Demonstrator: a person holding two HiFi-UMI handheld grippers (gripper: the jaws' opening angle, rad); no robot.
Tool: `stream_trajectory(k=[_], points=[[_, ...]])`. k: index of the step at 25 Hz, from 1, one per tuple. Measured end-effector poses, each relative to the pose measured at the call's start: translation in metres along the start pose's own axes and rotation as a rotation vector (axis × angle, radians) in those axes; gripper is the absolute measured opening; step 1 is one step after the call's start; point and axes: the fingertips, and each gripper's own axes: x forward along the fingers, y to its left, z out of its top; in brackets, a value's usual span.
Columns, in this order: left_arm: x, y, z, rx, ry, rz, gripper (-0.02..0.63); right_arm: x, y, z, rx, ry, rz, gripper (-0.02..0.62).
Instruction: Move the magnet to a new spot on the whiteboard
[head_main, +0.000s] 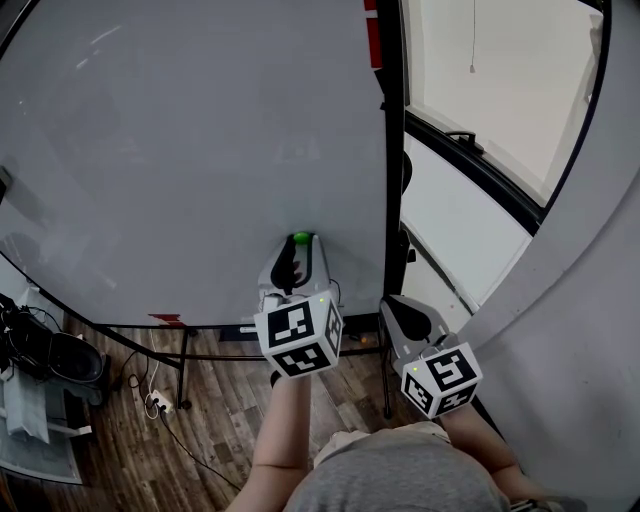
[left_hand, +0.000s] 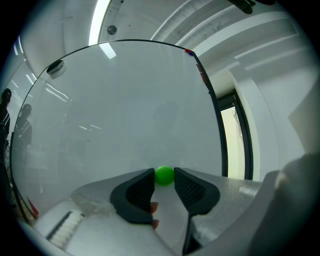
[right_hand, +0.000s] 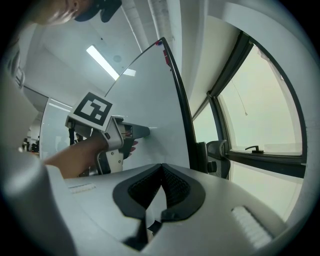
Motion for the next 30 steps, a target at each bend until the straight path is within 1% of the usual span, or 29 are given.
stream_trajectory(k=[8, 13, 21, 26, 30], points=[[-0.001, -0.001, 0.0, -0.009, -0.008, -0.002, 0.137, 0.001, 0.005, 0.0, -0.016, 0.011, 0.035, -0.011], [-0.007, 0.0, 0.0, -0.012, -0.013, 0.022, 0.143, -0.001, 0.006, -0.002, -0.02, 0.022, 0.066, -0.011], [-0.036, -0.005, -0.012, -0.022, -0.003, 0.036, 0.143, -0.003, 0.015, -0.008, -0.016, 0.034, 0.146, -0.011], [-0.066, -0.002, -0.024, -0.034, 0.008, 0.086, 0.08, -0.009, 0.028, -0.014, -0.014, 0.04, 0.204, -0.011], [-0.095, -0.002, -0.035, -0.046, 0.02, 0.108, 0.033, -0.015, 0.039, -0.014, -0.005, 0.031, 0.234, -0.011]])
